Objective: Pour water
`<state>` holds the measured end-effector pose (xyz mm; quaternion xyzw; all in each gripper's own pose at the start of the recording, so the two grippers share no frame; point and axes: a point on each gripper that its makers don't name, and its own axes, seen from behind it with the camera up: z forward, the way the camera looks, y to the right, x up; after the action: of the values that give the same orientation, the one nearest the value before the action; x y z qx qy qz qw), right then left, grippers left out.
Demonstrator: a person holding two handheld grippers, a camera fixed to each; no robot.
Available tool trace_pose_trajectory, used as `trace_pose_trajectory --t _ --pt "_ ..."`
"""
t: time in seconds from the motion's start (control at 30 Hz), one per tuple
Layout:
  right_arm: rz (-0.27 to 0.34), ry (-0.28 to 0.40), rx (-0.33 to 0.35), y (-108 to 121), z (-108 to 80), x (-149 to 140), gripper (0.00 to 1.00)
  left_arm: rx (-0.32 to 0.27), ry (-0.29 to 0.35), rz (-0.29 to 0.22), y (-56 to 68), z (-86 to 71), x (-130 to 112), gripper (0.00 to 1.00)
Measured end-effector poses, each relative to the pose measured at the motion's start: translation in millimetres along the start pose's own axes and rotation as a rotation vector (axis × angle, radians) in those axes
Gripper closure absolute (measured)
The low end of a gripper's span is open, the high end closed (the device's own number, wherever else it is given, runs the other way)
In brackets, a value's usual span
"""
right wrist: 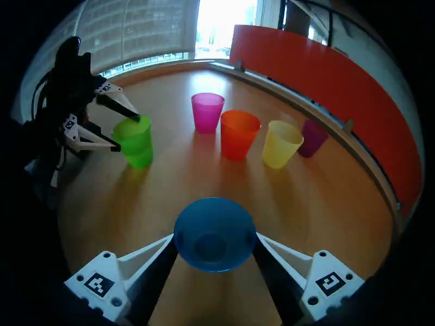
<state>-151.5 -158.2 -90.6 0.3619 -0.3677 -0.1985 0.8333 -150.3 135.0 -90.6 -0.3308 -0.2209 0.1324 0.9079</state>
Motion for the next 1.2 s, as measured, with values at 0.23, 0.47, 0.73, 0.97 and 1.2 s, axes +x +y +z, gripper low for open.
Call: trace_pose_trajectory --t 0.23,0.47,0.73,0.97,1.2 --pt "0.003 -0.006 -0.001 -0.6 1.9 -2.7 0.06 -0.005 -0.004 -0.013 -0.7 0.7 -0.3 0.13" --pt "-0.002 -0.012 0.000 -1.7 2.2 -2.2 0.06 -0.008 -0.002 -0.018 -0.9 1.0 -0.3 0.12" --pt "-0.007 -0.026 0.000 -2.6 0.3 -7.9 0.06 -0.012 -0.004 -0.023 -1.0 0.8 -0.8 0.12" --pt "-0.011 -0.031 -0.002 -2.1 -1.0 -9.0 0.06 -0.010 -0.026 -0.020 -2.0 2.3 -6.7 0.13" --pt "-0.008 -0.032 -0.005 -0.9 -1.7 -10.2 0.06 -0.013 -0.034 -0.013 -1.4 3.1 -8.8 0.13"
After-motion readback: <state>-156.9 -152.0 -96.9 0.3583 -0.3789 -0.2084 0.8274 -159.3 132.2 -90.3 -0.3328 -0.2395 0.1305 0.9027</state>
